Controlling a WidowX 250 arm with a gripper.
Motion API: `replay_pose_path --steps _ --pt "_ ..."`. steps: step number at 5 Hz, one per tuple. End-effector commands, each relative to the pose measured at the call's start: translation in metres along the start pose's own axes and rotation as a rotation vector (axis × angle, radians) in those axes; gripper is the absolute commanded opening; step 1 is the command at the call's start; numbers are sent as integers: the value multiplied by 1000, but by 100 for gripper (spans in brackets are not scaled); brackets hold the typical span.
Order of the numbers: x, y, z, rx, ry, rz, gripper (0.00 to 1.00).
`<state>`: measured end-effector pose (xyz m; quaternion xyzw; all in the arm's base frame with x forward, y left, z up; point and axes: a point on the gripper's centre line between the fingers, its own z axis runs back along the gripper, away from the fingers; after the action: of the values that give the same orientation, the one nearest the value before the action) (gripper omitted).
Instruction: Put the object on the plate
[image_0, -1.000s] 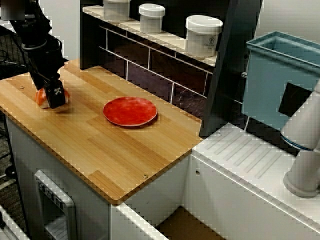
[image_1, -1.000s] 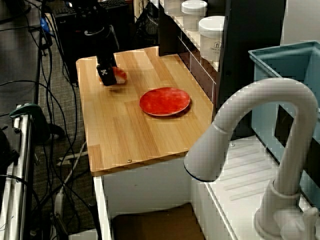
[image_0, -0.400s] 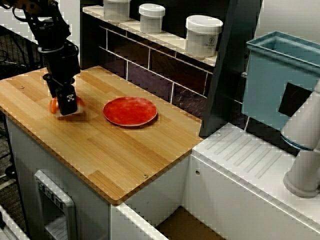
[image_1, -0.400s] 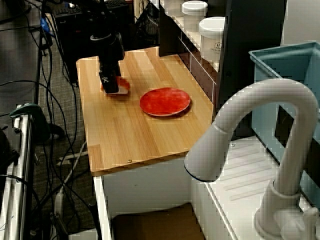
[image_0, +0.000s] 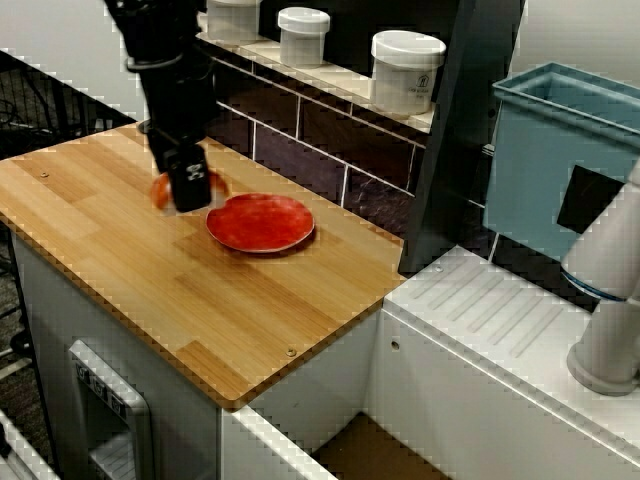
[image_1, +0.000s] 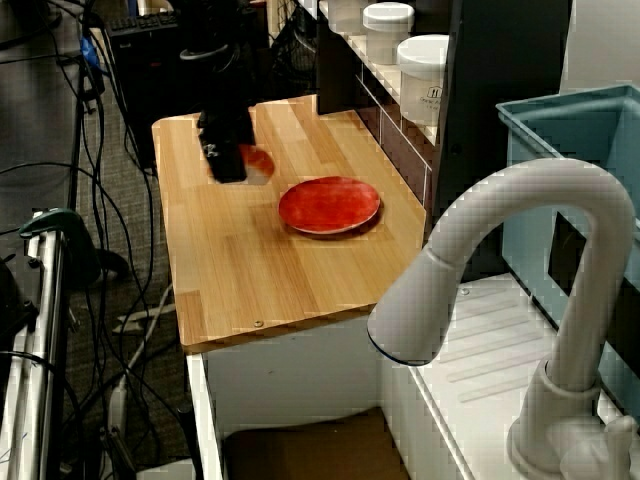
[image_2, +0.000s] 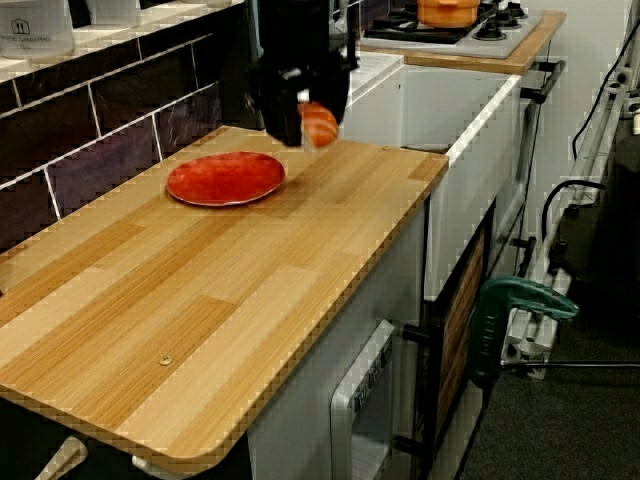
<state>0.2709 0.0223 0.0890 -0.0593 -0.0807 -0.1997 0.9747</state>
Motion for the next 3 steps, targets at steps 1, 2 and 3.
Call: replay_pose_path --steps 1,2,3 --pt "42 8 -9 44 -30 50 0" --pt "49 22 -30 84 -19 78 0" --pt "53 31 -36 94 -12 98 0"
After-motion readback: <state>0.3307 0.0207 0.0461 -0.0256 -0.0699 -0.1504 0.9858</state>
